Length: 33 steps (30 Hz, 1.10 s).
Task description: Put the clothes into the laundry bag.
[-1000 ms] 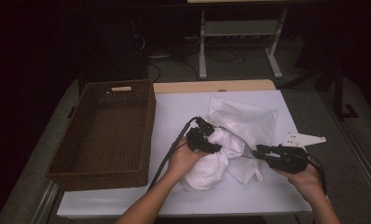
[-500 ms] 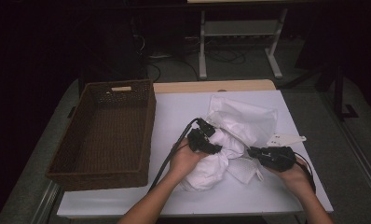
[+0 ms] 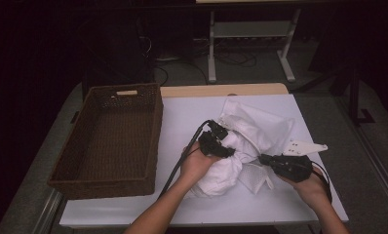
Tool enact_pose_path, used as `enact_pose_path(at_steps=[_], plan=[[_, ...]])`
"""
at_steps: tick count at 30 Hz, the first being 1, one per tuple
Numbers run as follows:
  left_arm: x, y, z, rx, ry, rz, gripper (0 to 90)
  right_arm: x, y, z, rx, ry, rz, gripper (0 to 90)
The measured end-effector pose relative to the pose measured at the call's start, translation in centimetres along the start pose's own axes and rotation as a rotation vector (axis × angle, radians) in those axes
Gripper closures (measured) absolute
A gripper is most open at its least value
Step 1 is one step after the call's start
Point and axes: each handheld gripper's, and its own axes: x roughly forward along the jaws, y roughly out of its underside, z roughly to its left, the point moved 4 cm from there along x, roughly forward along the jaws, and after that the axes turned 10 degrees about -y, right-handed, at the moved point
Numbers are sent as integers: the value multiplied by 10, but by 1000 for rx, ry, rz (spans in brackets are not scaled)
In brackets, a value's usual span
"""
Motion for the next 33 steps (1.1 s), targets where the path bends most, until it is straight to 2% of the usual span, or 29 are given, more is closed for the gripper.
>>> enact_pose_path(at_steps=[7, 11, 16, 25, 33], plan=[[3, -11, -3, 2, 2, -5, 569, -2, -1, -1, -6, -2, -10, 871], [7, -18, -6, 17, -5, 4, 569, -4, -2, -2, -3, -2, -27, 873], [14, -23, -7, 9, -9, 4, 569, -6, -5, 2, -16, -12, -43, 874], [23, -28, -5, -1, -13, 6, 568, -4, -6, 11, -35, -52, -37, 876], [31, -27, -6, -11, -9, 1, 550, 0, -5, 20, -55, -114, -23, 877]])
